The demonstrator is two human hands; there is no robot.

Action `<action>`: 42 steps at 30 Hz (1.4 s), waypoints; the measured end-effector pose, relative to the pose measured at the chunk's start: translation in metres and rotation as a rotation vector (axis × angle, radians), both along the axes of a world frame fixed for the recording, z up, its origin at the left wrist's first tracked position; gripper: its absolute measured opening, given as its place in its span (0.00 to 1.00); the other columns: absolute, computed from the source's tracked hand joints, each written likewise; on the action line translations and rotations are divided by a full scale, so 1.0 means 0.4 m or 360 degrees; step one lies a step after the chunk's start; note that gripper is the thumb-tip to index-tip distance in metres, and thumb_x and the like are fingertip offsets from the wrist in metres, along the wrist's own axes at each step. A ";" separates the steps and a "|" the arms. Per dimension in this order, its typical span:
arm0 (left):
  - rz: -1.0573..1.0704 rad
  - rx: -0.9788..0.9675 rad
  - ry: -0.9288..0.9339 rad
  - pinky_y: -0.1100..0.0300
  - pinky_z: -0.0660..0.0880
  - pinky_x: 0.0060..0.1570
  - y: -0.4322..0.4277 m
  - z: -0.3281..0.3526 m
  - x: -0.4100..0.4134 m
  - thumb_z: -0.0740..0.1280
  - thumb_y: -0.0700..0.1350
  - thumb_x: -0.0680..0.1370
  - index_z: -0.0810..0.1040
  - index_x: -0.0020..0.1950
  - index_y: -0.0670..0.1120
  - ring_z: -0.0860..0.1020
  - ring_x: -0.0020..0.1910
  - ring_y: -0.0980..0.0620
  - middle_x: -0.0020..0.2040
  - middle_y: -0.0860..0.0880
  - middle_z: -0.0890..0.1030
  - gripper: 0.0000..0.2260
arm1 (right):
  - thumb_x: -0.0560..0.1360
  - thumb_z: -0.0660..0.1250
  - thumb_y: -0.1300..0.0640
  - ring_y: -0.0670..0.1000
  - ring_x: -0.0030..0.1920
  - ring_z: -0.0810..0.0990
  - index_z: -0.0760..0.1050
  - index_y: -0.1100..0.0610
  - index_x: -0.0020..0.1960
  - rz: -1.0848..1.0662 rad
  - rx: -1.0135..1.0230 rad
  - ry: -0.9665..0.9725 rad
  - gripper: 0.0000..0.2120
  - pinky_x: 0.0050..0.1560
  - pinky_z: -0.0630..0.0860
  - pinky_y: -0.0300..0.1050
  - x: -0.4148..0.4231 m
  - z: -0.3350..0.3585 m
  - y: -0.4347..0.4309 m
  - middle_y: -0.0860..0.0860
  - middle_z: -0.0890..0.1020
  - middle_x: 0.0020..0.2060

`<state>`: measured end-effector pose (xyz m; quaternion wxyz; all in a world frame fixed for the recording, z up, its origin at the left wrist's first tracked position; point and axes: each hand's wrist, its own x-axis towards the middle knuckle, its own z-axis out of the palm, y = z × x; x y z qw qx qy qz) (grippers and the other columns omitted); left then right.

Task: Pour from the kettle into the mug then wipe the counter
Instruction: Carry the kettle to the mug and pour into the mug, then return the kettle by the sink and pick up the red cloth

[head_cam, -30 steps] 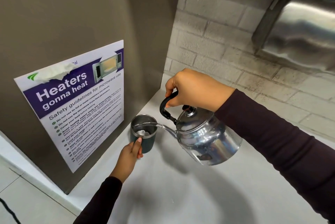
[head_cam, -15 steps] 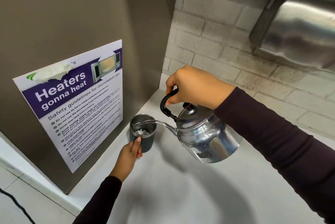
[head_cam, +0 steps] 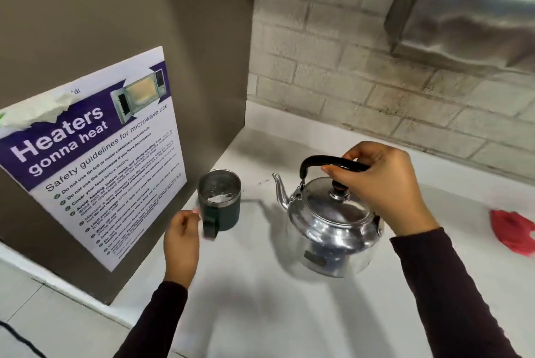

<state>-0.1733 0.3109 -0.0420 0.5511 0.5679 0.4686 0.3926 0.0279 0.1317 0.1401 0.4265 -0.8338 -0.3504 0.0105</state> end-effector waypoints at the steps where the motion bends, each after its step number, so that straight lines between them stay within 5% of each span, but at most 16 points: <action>1: 0.0034 0.0049 -0.0021 0.60 0.68 0.44 -0.008 0.012 -0.003 0.59 0.42 0.78 0.71 0.37 0.45 0.71 0.41 0.52 0.38 0.49 0.74 0.10 | 0.60 0.79 0.47 0.40 0.24 0.78 0.76 0.53 0.31 -0.0109 0.0106 0.0074 0.14 0.28 0.73 0.33 0.009 -0.027 -0.029 0.47 0.82 0.25; 5: -0.0156 0.0214 -0.0090 0.69 0.66 0.33 -0.079 0.055 0.032 0.59 0.43 0.79 0.68 0.32 0.48 0.66 0.29 0.60 0.31 0.51 0.69 0.15 | 0.62 0.78 0.48 0.42 0.20 0.67 0.73 0.53 0.25 -0.0458 0.0318 0.0335 0.16 0.25 0.64 0.33 0.040 -0.127 -0.152 0.42 0.73 0.17; 8: -0.0453 0.0228 -0.0073 0.69 0.67 0.34 -0.161 0.055 0.107 0.59 0.42 0.79 0.69 0.32 0.46 0.67 0.30 0.58 0.31 0.49 0.69 0.15 | 0.65 0.77 0.51 0.42 0.17 0.66 0.71 0.48 0.20 -0.0558 0.0378 0.0436 0.19 0.18 0.60 0.27 0.066 -0.177 -0.250 0.40 0.71 0.14; 17: -0.1090 0.0168 0.0055 0.74 0.66 0.32 -0.430 -0.002 0.348 0.61 0.44 0.78 0.69 0.28 0.49 0.69 0.28 0.60 0.25 0.56 0.71 0.17 | 0.64 0.77 0.52 0.39 0.21 0.71 0.72 0.55 0.27 -0.0794 0.0420 0.0336 0.16 0.23 0.65 0.26 0.256 -0.233 -0.507 0.44 0.76 0.18; 33: -0.1255 0.0150 0.0124 0.76 0.69 0.35 -0.691 -0.048 0.626 0.62 0.47 0.78 0.73 0.29 0.52 0.72 0.30 0.62 0.27 0.58 0.75 0.16 | 0.63 0.73 0.42 0.39 0.25 0.71 0.72 0.52 0.33 -0.0652 -0.0117 -0.0065 0.16 0.26 0.64 0.27 0.796 -0.251 -0.642 0.41 0.72 0.24; 42: -0.1192 0.0200 0.0196 0.77 0.67 0.34 -0.732 -0.045 0.671 0.61 0.46 0.78 0.72 0.29 0.52 0.71 0.29 0.62 0.26 0.58 0.73 0.17 | 0.66 0.70 0.40 0.49 0.33 0.75 0.75 0.56 0.37 -0.0494 -0.0151 -0.0258 0.19 0.36 0.69 0.42 0.865 -0.314 -0.646 0.47 0.77 0.30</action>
